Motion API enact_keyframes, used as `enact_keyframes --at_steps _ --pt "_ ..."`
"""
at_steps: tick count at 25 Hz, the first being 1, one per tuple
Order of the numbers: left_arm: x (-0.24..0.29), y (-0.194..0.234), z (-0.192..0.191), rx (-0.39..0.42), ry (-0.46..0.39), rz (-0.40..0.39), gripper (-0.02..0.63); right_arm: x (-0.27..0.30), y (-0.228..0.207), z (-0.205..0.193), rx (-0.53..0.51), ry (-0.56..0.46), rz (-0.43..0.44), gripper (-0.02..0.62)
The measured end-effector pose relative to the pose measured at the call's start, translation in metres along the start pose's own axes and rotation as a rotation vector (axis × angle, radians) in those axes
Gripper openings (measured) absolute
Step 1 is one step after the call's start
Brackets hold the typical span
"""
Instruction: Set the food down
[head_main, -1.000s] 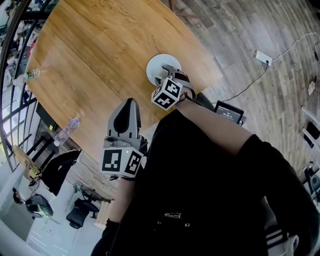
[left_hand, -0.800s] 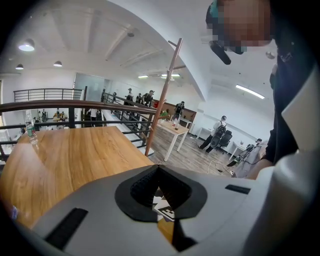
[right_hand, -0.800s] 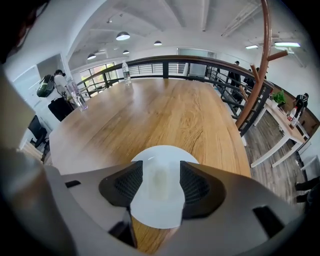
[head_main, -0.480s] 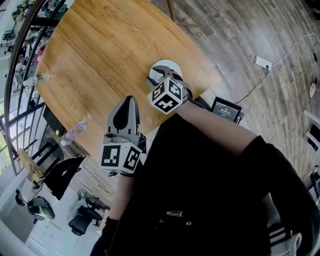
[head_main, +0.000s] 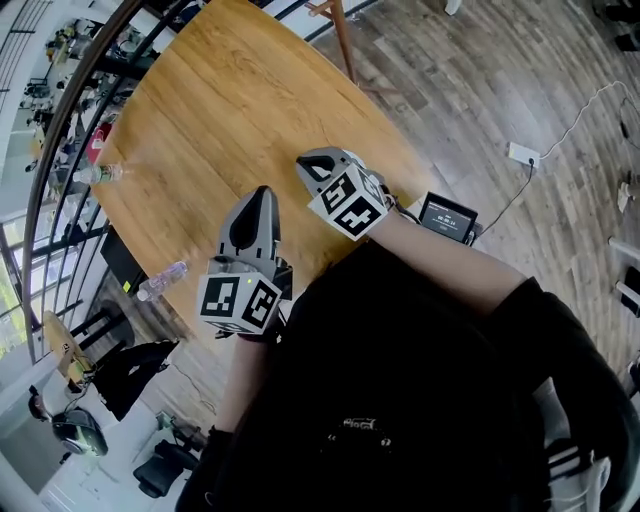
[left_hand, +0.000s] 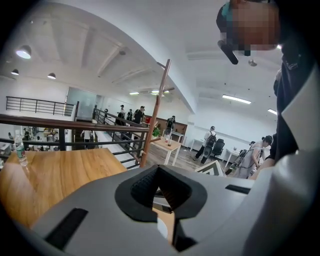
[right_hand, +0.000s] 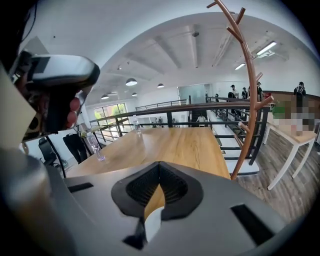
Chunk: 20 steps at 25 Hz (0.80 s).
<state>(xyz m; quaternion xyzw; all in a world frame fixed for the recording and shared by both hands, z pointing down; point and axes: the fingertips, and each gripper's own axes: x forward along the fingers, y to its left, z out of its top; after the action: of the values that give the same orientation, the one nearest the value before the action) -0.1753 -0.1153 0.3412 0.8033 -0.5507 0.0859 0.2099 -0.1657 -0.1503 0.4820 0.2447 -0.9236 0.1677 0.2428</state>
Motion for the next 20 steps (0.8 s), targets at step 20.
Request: enact_keyframes --at_steps 20 --pt "-0.002 0.015 0.061 0.043 -0.237 -0.043 0.003 -0.099 0.042 0.140 -0.060 -0.358 0.258 0.018"
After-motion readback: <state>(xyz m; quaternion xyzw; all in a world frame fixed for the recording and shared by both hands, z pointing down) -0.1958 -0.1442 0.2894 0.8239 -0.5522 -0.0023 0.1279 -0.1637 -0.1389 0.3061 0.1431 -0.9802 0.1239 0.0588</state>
